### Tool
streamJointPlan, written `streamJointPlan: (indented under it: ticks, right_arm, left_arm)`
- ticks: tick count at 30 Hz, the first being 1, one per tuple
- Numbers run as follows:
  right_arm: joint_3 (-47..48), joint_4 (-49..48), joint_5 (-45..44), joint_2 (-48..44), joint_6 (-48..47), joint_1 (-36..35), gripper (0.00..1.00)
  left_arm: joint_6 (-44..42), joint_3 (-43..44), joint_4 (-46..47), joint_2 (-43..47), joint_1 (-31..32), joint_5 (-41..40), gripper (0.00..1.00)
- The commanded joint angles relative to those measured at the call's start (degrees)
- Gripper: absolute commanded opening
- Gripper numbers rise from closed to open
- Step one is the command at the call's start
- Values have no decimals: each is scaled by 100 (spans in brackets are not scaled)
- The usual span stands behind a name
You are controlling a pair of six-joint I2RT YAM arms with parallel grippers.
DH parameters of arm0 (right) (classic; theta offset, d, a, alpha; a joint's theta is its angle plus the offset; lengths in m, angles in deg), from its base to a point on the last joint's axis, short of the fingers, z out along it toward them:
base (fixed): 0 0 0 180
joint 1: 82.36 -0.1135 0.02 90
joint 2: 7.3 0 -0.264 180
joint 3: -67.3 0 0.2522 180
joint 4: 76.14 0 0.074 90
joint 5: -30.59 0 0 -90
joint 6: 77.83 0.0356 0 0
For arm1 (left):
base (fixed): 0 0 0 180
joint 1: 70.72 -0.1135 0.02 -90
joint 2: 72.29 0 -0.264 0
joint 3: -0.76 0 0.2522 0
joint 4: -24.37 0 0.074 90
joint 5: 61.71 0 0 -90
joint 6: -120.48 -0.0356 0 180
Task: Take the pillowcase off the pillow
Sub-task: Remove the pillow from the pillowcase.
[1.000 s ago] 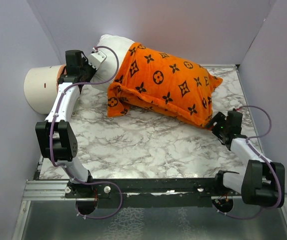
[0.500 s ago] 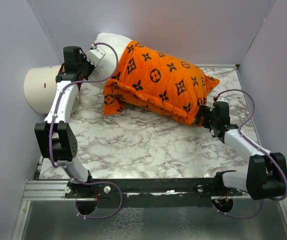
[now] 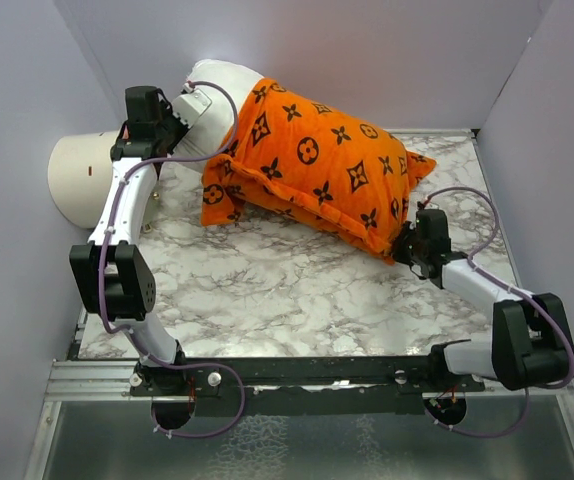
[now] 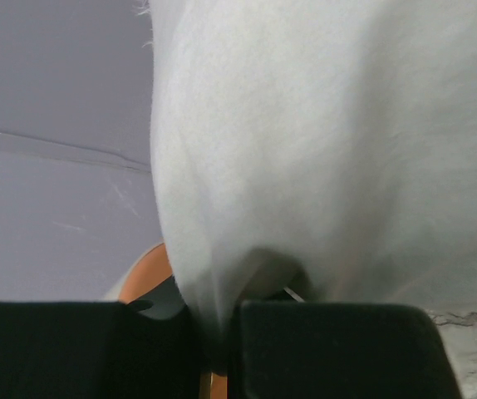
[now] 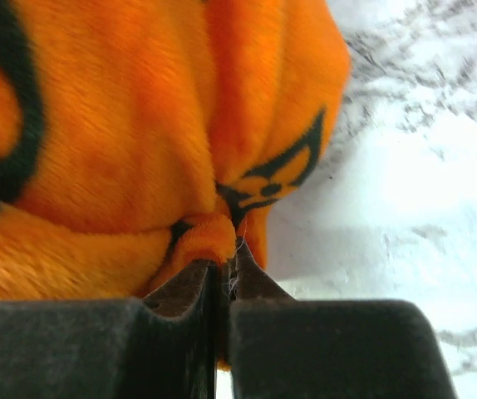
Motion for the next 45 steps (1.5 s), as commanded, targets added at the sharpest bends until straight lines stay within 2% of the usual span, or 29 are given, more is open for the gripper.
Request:
streamJointPlan:
  ticks: [1,5,9,12,18,25,29,35,42,45]
  right_arm:
    - [-190,620,-765,-518,1252,359,1]
    - [-310,1298,-706,-885,1811,1541,1]
    - [-393,1558,-601,-1550,2018,2494,1]
    - [-30,2100,-995,-1524,2367,2649,1]
    - [149,2219,-659,-1376,2900,3053,1]
    - [94,2251,-678,-1321,3047,3268,1]
    - [154,2222,-572,-1279,3186,3431,1]
    - [810,2376,-307,-979,3495,3781,1]
    - [1279,2490,-145,-631,3639,4078,1]
    - [1277,2490,-143,-607,3684,4171,1]
  left_arm:
    - [-370,751,1156,-94,-83,-597,0]
    - [-219,1563,1114,-550,-332,-1058,0]
    - [17,2599,817,-1008,-734,-1110,0]
    - [10,3136,639,-1226,-930,-1062,0]
    - [-332,3886,676,-1580,-1137,-1289,0]
    - [-851,5728,554,-2754,-1625,-1664,0]
    - [-824,5826,779,-2902,-1950,-1664,0]
    - [-844,5578,1086,-2855,-2193,-1582,0]
    - [-1089,6117,1329,-3333,-2550,-1720,0]
    - [-1068,6014,1302,-3368,-2617,-1713,0]
